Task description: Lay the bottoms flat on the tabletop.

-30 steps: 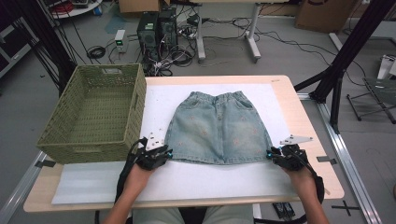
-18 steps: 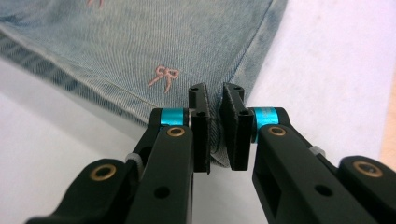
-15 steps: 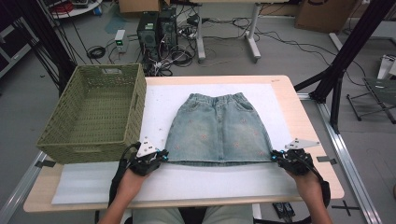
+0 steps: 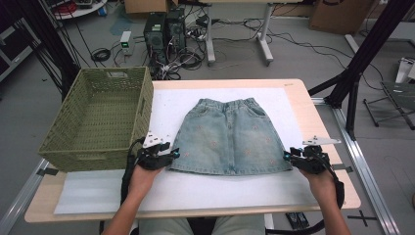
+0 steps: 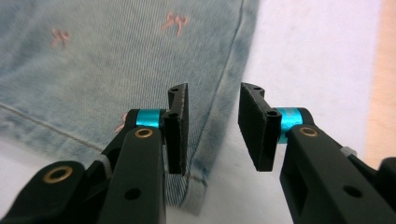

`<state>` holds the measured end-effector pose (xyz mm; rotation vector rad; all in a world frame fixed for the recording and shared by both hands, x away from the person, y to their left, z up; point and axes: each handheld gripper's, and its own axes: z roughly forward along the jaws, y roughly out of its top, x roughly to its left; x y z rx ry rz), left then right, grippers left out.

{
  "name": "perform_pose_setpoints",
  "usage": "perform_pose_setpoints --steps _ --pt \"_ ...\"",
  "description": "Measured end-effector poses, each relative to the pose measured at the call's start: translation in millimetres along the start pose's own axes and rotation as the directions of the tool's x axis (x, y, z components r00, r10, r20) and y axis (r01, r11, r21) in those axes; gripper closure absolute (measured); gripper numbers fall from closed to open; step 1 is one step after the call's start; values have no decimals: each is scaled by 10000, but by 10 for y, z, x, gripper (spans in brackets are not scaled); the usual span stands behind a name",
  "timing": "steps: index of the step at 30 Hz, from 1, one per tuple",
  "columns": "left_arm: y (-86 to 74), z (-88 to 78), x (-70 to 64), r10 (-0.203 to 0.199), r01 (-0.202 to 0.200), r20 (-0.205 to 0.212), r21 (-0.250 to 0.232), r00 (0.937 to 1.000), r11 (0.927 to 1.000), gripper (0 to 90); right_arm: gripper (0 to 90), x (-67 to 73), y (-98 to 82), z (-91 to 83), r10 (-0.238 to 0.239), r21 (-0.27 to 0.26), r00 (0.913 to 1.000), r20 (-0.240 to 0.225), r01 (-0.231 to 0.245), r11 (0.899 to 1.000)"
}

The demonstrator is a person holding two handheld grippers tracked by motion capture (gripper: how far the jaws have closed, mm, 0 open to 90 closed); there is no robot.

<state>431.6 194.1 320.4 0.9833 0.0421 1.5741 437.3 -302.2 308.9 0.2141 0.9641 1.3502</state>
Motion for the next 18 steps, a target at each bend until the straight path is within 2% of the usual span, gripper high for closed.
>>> perform_pose_setpoints --steps 3,5,6,7,8,9,13,16,18 --pt "-44 75 14 -170 161 137 622 9998 9979 570 650 35 8 95 -138 459 9998 175 130 9989" --pt "-74 83 -6 135 -133 -17 676 9999 9976 621 751 32 -5 135 -189 792 9996 218 171 9967" --pt "-71 75 -8 210 -207 -40 724 9998 9972 671 797 32 -22 152 -296 870 9994 197 278 9958" --pt "-72 68 -10 171 -179 117 740 9998 9971 741 856 32 -29 149 -351 802 9993 132 339 9962" --pt "-74 63 -20 277 -285 119 774 9995 9966 825 871 40 -27 140 -402 854 9992 79 394 9956" --pt "-76 56 -51 508 -508 26 798 9987 9955 843 876 44 -26 136 -441 865 9990 68 433 9953" --pt "-116 -18 -85 513 -532 236 838 9984 9951 855 880 49 -78 61 -257 693 9996 -91 263 9972" --pt "-179 -139 -102 332 -378 618 756 9975 9964 855 880 68 -146 -34 -269 606 9991 -316 288 9977" --pt "-198 -211 -123 345 -407 863 704 9957 9967 854 878 94 -198 -109 -292 501 9986 -444 315 9982"
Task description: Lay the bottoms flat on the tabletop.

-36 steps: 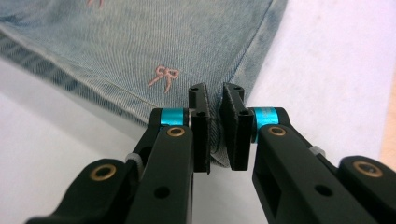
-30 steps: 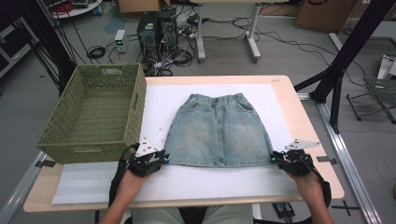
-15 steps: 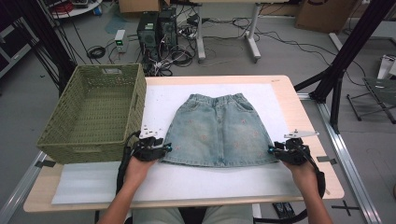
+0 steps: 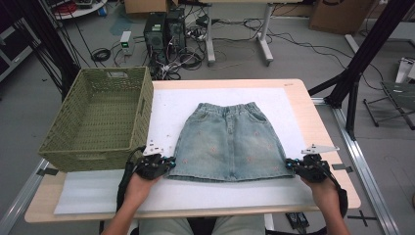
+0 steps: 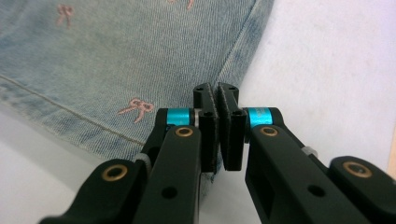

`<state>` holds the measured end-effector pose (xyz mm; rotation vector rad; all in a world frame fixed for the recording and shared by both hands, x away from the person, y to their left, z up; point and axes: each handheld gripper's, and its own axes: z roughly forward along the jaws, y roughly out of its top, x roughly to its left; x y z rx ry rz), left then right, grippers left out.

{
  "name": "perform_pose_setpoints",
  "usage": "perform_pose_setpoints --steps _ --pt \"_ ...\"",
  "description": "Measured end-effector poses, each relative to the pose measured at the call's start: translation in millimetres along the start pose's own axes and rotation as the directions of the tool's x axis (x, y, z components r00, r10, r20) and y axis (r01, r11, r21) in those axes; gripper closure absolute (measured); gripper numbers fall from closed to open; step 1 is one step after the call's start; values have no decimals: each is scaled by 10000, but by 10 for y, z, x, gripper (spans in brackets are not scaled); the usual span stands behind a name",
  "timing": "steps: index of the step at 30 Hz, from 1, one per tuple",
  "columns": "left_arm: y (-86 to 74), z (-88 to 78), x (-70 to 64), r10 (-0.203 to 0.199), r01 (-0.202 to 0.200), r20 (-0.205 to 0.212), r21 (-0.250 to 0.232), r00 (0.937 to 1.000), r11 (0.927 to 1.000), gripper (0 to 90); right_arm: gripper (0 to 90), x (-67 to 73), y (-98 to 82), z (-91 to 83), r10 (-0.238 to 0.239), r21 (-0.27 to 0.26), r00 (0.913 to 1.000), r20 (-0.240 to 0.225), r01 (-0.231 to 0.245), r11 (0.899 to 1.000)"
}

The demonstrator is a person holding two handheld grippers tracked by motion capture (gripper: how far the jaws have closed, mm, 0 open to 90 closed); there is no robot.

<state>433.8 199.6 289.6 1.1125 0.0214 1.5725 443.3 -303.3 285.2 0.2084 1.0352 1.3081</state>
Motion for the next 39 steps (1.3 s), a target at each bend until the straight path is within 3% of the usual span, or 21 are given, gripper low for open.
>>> perform_pose_setpoints --steps 3,5,8,10,11,12,14,17,19,20,21,22,24,29,37,39 --pt "-28 -102 -49 150 -160 721 121 9973 9998 849 873 44 -79 -107 -38 -127 9999 -159 36 9999" --pt "1 -115 -43 334 -325 837 -120 9959 9994 762 825 63 -88 -157 -51 -315 10000 -86 48 9995" --pt "128 -82 4 181 -147 411 -803 9990 9967 601 722 38 -13 -161 168 -613 9999 21 -166 9980" --pt "220 -3 57 27 -27 -1 -1245 10000 9922 545 649 17 82 -120 279 -806 9995 112 -269 9964" --pt "251 51 82 -186 159 -202 -1271 9996 9918 515 568 4 148 -70 332 -895 9993 199 -313 9955" --pt "273 113 106 -351 314 -274 -1241 9990 9918 517 543 -4 203 -19 478 -921 9985 257 -453 9947" --pt "294 238 136 -612 563 -481 -977 9970 9936 519 544 -20 297 109 491 -797 9982 345 -462 9957" --pt "291 354 153 -842 812 -482 -605 9953 9949 534 598 -27 376 304 376 -201 9975 604 -365 9991" --pt "260 404 135 -630 624 -373 -189 9973 9979 606 692 -43 378 402 499 239 9972 553 -513 9984" --pt "242 412 108 -356 346 -522 -208 9980 9992 697 752 -37 367 422 438 247 9976 539 -452 9987" --pt "241 406 91 -160 152 -440 -169 9989 9997 773 836 -28 364 415 310 279 9982 519 -324 9991" --pt "242 406 78 -19 14 -492 -98 9988 10000 838 864 -19 362 406 205 335 9987 476 -221 9992" --pt "232 394 66 -1 -5 -543 -115 9985 9999 849 877 -17 355 387 65 382 9991 423 -81 9992" --pt "169 273 43 15 -18 -214 -144 9998 9999 850 880 -10 271 281 360 136 9991 217 -363 9992" --pt "36 45 -67 288 -280 236 -316 9993 9991 847 880 129 74 -9 -3 14 9998 -181 3 10000" --pt "54 1 -78 391 -372 285 -622 9988 9974 833 877 154 52 -68 -181 -46 9996 -215 180 9998"
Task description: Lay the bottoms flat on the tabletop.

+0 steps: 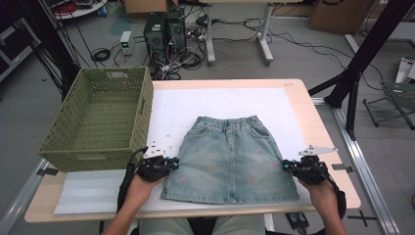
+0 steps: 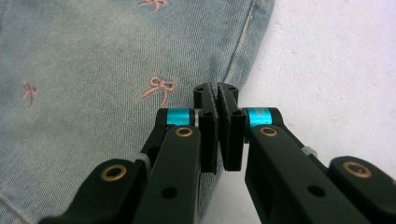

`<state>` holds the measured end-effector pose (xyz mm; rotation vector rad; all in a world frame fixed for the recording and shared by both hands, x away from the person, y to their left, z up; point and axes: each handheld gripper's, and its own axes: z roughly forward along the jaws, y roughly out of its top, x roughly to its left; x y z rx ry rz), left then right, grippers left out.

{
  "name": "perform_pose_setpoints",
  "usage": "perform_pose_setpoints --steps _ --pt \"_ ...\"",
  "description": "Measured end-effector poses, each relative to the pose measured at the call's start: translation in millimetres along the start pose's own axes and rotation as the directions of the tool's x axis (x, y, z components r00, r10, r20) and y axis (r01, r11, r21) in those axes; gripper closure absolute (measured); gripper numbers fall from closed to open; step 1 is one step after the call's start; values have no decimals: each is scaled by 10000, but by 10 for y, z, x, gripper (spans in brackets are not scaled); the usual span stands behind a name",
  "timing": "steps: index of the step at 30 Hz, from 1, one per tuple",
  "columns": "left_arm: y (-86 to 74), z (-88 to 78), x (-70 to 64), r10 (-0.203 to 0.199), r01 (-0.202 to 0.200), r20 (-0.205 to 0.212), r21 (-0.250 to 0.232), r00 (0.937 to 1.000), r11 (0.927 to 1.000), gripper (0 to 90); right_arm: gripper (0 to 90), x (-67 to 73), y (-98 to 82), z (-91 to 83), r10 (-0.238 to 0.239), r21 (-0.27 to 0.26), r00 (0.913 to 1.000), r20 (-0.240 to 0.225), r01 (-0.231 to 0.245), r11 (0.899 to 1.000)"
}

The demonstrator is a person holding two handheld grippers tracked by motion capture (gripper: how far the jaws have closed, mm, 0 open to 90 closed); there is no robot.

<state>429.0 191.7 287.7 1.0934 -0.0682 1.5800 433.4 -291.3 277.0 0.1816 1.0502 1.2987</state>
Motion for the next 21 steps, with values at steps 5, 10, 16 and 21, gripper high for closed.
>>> perform_pose_setpoints --steps 5,10,16,21 --pt "118 25 88 -695 674 -234 -839 9973 9942 665 592 -33 77 24 126 -201 9998 162 -123 9997" --pt "234 133 193 -874 855 -70 -1460 9961 9856 568 501 -113 235 148 243 -516 9986 461 -219 9984" --pt "301 344 290 -1328 1292 -230 -1198 9909 9844 538 539 -178 475 348 193 -448 9978 641 -164 9989" --pt "247 495 301 -1235 1235 -138 -9 9923 9924 611 658 -192 506 504 106 310 9989 460 -120 9994"
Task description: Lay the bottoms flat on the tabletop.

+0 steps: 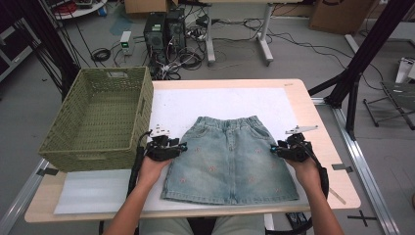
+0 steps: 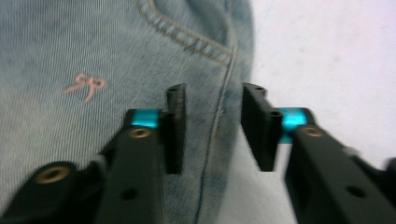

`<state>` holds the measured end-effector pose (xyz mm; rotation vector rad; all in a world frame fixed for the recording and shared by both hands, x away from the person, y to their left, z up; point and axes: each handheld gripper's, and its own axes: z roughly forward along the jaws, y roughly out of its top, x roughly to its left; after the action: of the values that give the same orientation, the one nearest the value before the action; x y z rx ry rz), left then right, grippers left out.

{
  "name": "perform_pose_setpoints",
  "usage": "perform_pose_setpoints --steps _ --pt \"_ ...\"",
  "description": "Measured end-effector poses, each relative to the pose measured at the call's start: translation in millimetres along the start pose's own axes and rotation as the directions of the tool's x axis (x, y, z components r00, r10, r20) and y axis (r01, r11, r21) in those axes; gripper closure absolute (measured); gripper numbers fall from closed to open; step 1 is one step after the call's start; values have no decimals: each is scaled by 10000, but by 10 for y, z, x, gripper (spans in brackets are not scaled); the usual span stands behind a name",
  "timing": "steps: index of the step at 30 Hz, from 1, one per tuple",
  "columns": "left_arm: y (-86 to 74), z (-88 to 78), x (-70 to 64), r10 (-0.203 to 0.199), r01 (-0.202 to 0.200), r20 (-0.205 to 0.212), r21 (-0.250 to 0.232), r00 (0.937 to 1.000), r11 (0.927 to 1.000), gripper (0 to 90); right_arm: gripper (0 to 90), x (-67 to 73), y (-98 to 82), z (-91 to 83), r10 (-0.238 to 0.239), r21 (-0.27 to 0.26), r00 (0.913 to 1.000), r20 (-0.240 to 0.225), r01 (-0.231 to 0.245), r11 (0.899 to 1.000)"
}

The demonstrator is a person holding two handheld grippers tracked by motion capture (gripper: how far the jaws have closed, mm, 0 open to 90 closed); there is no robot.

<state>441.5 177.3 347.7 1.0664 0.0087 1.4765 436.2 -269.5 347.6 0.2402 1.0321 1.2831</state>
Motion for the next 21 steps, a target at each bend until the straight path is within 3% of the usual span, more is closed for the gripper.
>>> perform_pose_setpoints --steps 3,6,11,14,18,20,21 --pt "-24 20 -67 575 -571 -82 430 9983 9974 732 775 16 -19 35 -211 370 9998 -14 211 9991" --pt "-27 -1 -120 899 -883 -223 629 9957 9941 829 865 1 -71 31 -19 247 10000 -18 19 9997" --pt "-63 -142 -116 729 -727 -27 449 9973 9963 838 897 -25 -172 -78 85 -6 9997 -249 -86 10000" --pt "-140 -277 -143 652 -655 111 383 9978 9971 838 900 31 -256 -177 -206 207 9998 -19 206 9996" --pt "-227 -348 -165 528 -530 207 101 9984 9985 814 900 -3 -427 -309 64 -382 9996 -259 -74 9992" --pt "-215 -335 -149 296 -295 120 -23 9995 9996 684 900 -31 -427 -347 156 -719 9993 -352 -181 9972" --pt "-195 -323 -132 167 -165 146 -132 9998 9998 613 854 -31 -411 -350 209 -824 9991 -358 -238 9963"
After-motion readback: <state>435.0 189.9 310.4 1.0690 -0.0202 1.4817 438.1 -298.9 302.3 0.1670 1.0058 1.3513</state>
